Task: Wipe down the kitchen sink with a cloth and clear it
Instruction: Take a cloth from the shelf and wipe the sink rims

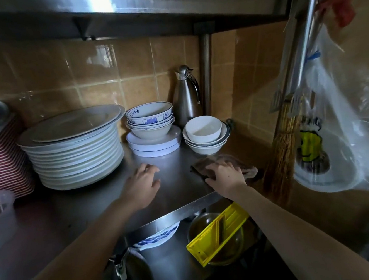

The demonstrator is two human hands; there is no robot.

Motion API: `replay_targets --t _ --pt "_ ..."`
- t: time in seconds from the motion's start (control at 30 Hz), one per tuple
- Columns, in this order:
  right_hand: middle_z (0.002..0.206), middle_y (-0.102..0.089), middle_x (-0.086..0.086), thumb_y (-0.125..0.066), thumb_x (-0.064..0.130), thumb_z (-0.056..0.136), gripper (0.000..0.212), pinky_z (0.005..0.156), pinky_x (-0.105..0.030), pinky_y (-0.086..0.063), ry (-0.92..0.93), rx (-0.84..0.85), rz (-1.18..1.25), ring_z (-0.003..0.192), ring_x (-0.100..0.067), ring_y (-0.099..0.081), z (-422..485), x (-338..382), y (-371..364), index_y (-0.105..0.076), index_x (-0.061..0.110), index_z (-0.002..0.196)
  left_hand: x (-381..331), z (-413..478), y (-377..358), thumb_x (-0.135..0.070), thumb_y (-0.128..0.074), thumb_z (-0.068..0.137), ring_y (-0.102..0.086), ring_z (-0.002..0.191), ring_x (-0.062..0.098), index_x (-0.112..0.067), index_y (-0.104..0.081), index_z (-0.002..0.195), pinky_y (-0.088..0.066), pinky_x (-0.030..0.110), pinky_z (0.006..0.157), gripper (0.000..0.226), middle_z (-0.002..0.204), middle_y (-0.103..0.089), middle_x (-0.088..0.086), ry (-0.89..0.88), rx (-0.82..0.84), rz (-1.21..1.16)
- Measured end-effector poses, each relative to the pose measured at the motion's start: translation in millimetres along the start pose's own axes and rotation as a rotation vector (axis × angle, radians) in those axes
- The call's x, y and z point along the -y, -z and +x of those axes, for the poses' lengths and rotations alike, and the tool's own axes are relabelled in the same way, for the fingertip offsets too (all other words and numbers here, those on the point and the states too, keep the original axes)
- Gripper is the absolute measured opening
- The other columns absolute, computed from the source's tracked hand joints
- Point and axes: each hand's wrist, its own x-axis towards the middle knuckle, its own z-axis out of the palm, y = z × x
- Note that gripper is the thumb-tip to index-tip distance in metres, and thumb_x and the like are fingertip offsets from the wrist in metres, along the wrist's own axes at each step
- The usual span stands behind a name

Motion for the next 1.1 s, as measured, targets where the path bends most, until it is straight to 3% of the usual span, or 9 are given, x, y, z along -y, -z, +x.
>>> replay_targets --t 0.27,0.43,0.63,0.97,1.1 --pt "0.132 -0.055 -0.005 -0.053 0.018 0.090 0.043 0.096 -0.039 -0.044 0.029 0.017 0.006 0.122 -0.028 -0.048 7 -8 -1 -0.051 0.034 0.130 7 4 -4 -0.027 -0.046 0.092 -0.045 0.120 0.026 -0.019 -0.046 0.127 -0.039 0.038 0.098 0.036 0.132 -0.042 0.006 0.005 0.010 -0.014" --pt "0.127 -0.059 -0.003 -0.052 0.006 0.086 0.045 0.094 -0.035 -0.045 0.033 -0.015 0.046 0.117 -0.026 -0.054 6 -8 3 -0.057 0.032 0.123 10 2 -2 -0.026 -0.046 0.092 -0.044 0.121 0.026 -0.019 -0.046 0.128 -0.038 0.038 0.099 0.036 0.133 -0.042 0.006 0.006 0.019 -0.018" --pt "0.123 -0.062 0.002 -0.050 0.004 0.082 0.041 0.092 -0.034 -0.047 0.011 -0.046 0.157 0.115 -0.022 -0.056 -4 -10 12 -0.066 0.031 0.108 9 -7 6 -0.025 -0.047 0.093 -0.044 0.122 0.025 -0.016 -0.049 0.125 -0.038 0.039 0.100 0.033 0.130 -0.044 0.007 0.004 0.007 -0.098" --pt "0.114 -0.066 0.000 -0.050 0.002 0.079 0.040 0.090 -0.031 -0.047 -0.041 -0.106 0.251 0.109 -0.022 -0.058 -49 -5 33 -0.070 0.028 0.102 -1 -49 25 -0.028 -0.048 0.093 -0.046 0.120 0.024 -0.019 -0.050 0.124 -0.038 0.038 0.100 0.033 0.130 -0.045 0.004 -0.020 -0.027 -0.104" --pt "0.102 -0.070 -0.001 -0.049 -0.001 0.074 0.043 0.079 -0.031 -0.051 -0.016 -0.125 0.279 0.101 -0.024 -0.061 -80 -2 40 -0.072 0.028 0.095 -9 -75 28 -0.030 -0.048 0.093 -0.046 0.120 0.025 -0.021 -0.049 0.125 -0.038 0.038 0.099 0.033 0.131 -0.044 0.003 -0.033 -0.025 -0.097"
